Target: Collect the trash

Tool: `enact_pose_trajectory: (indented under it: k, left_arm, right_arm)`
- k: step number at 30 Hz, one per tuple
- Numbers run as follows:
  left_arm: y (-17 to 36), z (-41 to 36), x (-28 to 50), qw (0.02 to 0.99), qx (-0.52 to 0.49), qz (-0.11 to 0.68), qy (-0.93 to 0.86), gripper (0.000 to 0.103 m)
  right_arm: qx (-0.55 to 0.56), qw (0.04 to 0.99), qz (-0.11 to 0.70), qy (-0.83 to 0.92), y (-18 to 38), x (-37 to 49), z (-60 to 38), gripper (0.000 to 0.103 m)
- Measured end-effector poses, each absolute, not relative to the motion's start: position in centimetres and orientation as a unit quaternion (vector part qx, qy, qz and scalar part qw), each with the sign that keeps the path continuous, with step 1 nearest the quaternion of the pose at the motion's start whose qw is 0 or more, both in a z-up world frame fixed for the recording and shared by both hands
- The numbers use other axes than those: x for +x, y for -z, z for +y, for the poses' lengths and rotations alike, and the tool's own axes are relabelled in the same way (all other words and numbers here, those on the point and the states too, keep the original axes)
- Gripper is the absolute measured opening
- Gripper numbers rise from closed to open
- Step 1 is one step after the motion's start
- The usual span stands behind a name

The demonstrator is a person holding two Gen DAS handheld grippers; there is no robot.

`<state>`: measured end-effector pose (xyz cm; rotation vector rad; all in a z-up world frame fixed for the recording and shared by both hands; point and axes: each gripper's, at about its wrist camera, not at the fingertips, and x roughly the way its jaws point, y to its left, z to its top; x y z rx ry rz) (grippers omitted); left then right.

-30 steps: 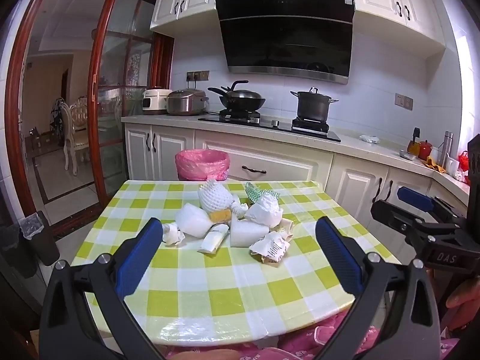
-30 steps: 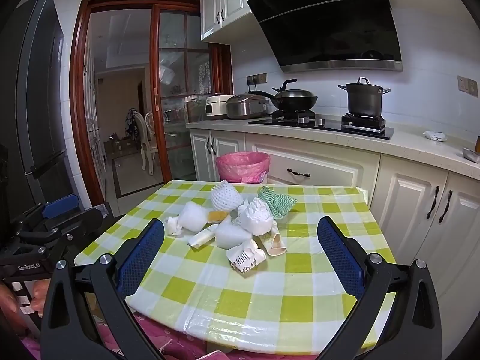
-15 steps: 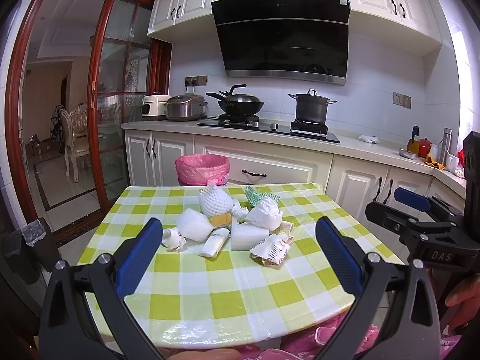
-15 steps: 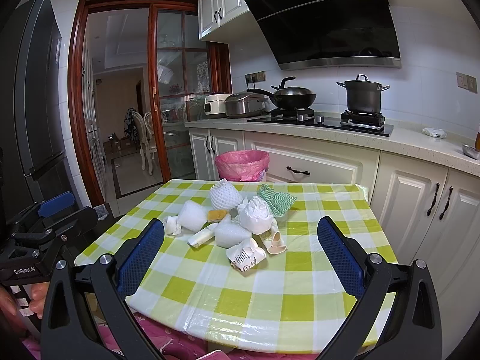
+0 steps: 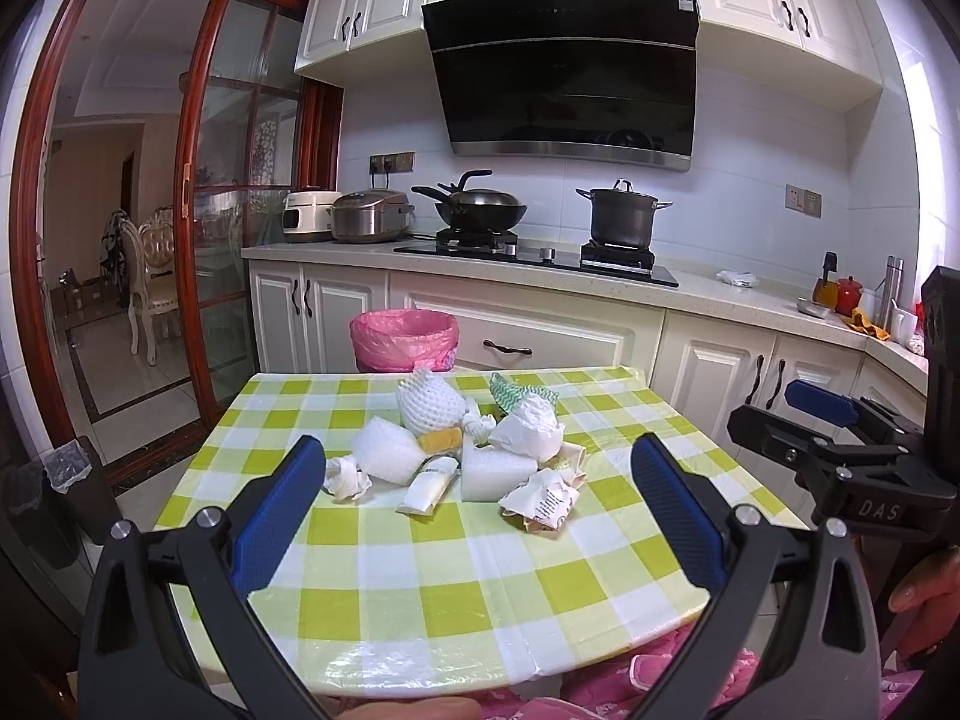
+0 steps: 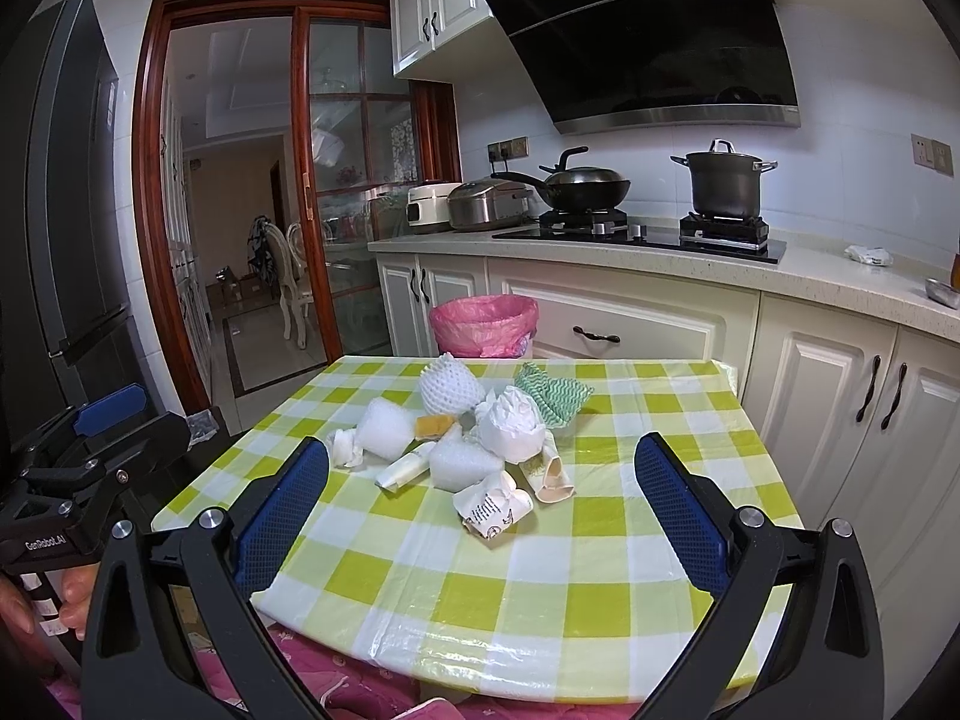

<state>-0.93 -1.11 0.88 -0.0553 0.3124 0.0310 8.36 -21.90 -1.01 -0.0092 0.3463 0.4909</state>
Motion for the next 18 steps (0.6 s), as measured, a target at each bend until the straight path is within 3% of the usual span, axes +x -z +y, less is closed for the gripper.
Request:
enact_pose_trajectory:
  k: [18]
  left_arm:
    - [-0.96,-1.11,-0.99,0.987,-0.029,0.155,-0.016,0.099]
  right_arm:
    - [-0.002,0.955,0.172,-0.242,0.79,8.52,-22.1,0.096]
